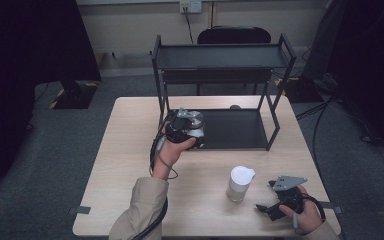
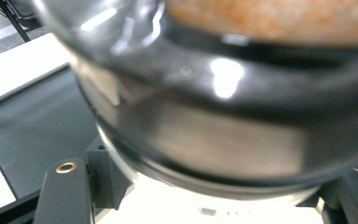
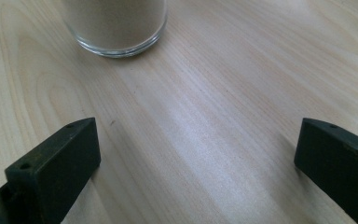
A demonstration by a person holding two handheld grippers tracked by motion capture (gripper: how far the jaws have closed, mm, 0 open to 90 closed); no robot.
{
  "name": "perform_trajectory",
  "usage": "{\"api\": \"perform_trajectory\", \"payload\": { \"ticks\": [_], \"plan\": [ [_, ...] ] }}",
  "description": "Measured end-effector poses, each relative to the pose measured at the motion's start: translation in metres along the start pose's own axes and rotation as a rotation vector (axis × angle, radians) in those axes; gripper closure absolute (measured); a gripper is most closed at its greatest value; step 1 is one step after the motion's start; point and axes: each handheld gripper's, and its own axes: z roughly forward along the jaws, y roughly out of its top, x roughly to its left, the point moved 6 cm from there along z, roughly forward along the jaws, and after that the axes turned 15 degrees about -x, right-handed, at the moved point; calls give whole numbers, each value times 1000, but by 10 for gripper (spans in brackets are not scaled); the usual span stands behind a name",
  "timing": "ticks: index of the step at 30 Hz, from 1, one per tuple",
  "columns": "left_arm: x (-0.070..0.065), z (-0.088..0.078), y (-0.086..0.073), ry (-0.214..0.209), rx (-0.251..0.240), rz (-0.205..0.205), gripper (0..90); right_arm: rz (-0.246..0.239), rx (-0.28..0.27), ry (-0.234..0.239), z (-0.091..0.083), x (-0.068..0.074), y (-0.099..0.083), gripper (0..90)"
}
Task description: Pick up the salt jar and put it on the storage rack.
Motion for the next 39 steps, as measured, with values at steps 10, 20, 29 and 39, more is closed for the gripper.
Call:
{"api": "perform_trajectory", "payload": {
  "ticks": [10,20,29,39],
  "plan": [
    [0,-1,18,-1,1,16,306,0,0,0,0,0,0,0],
    [-1,-5,43,-11,-10,25,306,0,-1,0,0,0,0,0],
    [-3,-5,63,-11,7,49,306,0,-1,-1,0,0,0,0],
    [-2,-4,82,-39,-4,54,306,-1,1,-1,0,0,0,0]
  ]
}}
